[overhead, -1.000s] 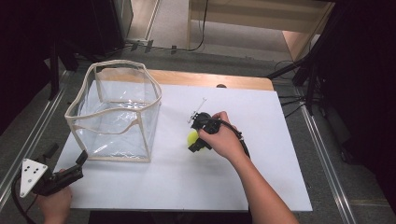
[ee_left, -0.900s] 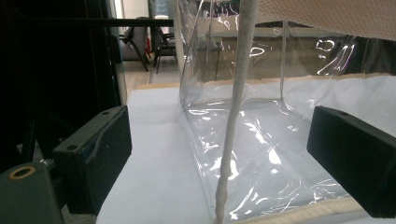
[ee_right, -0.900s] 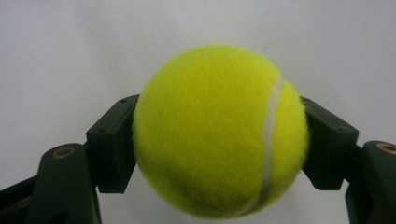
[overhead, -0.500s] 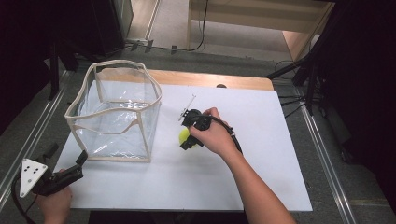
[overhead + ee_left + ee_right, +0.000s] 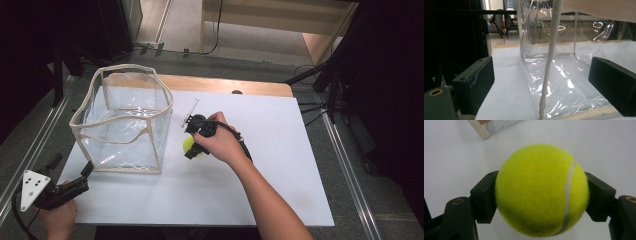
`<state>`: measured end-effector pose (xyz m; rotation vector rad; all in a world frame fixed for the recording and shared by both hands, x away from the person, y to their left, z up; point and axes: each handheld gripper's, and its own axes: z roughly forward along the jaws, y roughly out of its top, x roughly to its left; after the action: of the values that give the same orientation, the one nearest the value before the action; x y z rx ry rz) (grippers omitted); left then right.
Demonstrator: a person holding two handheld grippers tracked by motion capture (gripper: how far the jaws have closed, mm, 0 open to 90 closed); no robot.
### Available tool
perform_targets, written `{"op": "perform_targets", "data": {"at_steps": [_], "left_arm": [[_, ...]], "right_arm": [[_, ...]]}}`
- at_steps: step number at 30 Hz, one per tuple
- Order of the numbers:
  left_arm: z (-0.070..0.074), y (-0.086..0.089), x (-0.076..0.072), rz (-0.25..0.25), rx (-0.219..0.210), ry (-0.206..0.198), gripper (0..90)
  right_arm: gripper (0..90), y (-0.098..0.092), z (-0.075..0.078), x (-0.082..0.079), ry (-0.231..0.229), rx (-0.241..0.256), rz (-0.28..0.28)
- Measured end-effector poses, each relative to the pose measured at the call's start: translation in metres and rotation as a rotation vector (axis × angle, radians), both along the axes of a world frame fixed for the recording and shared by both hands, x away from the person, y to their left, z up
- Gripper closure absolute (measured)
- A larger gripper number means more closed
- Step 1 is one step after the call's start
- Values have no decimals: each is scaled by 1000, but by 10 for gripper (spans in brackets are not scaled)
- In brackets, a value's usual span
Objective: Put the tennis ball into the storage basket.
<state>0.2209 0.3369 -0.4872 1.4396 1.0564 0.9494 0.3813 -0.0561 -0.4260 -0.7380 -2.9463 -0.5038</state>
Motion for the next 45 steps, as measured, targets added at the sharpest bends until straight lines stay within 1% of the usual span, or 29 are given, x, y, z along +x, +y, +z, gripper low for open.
{"op": "perform_targets", "data": {"at_steps": [3, 8, 9, 15, 16, 17, 19, 21, 25, 27, 29, 31, 36, 39, 41, 43, 44, 45], "left_arm": [[0, 0, 0, -2, -1, -1, 69], [0, 0, 0, -3, -5, -1, 69], [0, 1, 0, -3, -6, -1, 69], [0, 1, 0, -1, -9, 1, 69], [0, 1, 0, -1, -9, 1, 69], [0, 1, 0, -2, -8, 1, 69], [0, 1, 0, -2, -9, 2, 69], [0, 2, 0, -3, -9, 3, 69], [0, 1, 0, -1, -10, 2, 69], [0, 1, 0, -1, -12, 1, 69], [0, 1, 0, -3, -11, 0, 69], [0, 1, 0, -3, -12, 0, 69], [0, 2, 0, -3, -12, 1, 69], [0, 2, 1, -5, -14, -1, 69], [0, 2, 1, -4, -15, -1, 69], [0, 2, 1, -5, -15, -1, 69], [0, 2, 1, -5, -14, 0, 69], [0, 2, 1, -5, -15, -1, 69]], "right_arm": [[234, 4, 2, 0, -2, 8, 12], [234, 10, 7, 1, -6, 8, 32], [234, 13, 11, 2, -11, 2, 38], [234, 21, 23, 1, -13, 12, 49], [234, 21, 23, 1, -13, 12, 49], [234, 23, 29, 2, -18, 10, 58], [234, 23, 31, 3, -19, 12, 61], [234, 26, 37, 4, -29, 14, 75], [234, 29, 46, 5, -21, 19, 71], [234, 29, 49, 7, -31, 14, 86], [234, 30, 52, 6, -26, 14, 71], [234, 30, 55, 7, -31, 21, 79], [234, 31, 60, 8, -33, 12, 80], [234, 33, 65, 9, -24, 13, 81], [234, 34, 68, 10, -23, 13, 93], [234, 35, 69, 10, -25, 13, 86], [234, 35, 72, 11, -23, 15, 96], [234, 36, 74, 10, -19, 12, 92]]}}
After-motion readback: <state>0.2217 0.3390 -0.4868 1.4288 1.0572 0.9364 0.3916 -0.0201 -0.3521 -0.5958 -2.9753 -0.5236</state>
